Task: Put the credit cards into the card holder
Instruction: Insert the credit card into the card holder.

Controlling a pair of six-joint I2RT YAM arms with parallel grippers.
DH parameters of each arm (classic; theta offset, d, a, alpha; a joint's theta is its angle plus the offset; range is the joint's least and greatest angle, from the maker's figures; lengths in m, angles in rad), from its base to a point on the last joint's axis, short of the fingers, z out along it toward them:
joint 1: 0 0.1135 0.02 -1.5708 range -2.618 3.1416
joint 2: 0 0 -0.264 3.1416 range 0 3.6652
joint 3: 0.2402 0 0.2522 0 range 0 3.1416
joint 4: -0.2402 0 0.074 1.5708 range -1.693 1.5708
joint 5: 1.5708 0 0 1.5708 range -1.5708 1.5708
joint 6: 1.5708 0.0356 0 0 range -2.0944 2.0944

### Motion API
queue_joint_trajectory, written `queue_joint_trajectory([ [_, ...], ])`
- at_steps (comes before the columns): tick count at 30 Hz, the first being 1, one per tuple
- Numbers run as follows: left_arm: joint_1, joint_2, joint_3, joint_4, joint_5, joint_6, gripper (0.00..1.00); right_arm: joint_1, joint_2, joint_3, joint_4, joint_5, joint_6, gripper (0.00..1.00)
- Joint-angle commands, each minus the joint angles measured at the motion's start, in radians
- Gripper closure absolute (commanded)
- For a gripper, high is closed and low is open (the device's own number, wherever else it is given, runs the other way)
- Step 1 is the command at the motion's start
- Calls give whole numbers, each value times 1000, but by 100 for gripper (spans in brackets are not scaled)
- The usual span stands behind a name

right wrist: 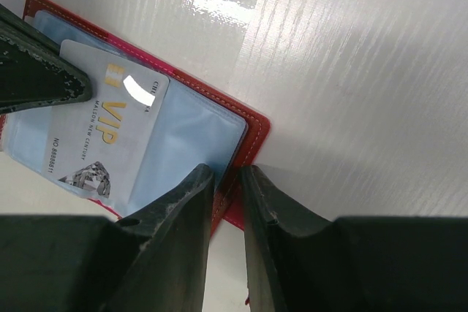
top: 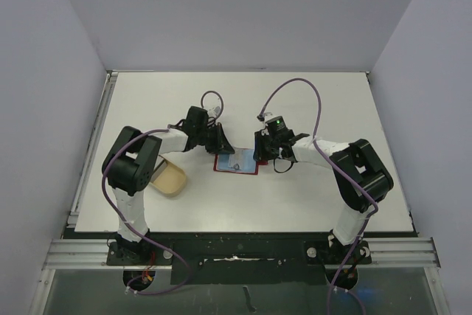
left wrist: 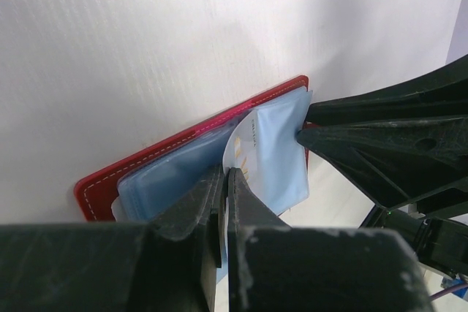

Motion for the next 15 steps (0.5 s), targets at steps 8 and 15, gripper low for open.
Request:
queue_joint_trajectory([
  [8, -52, -28, 3, -53, -77, 14, 100, 13, -20, -14, 21, 28, 20, 76],
  [15, -55, -30, 24, -141, -84, 70, 100, 13, -20, 11, -29, 67, 29, 77],
])
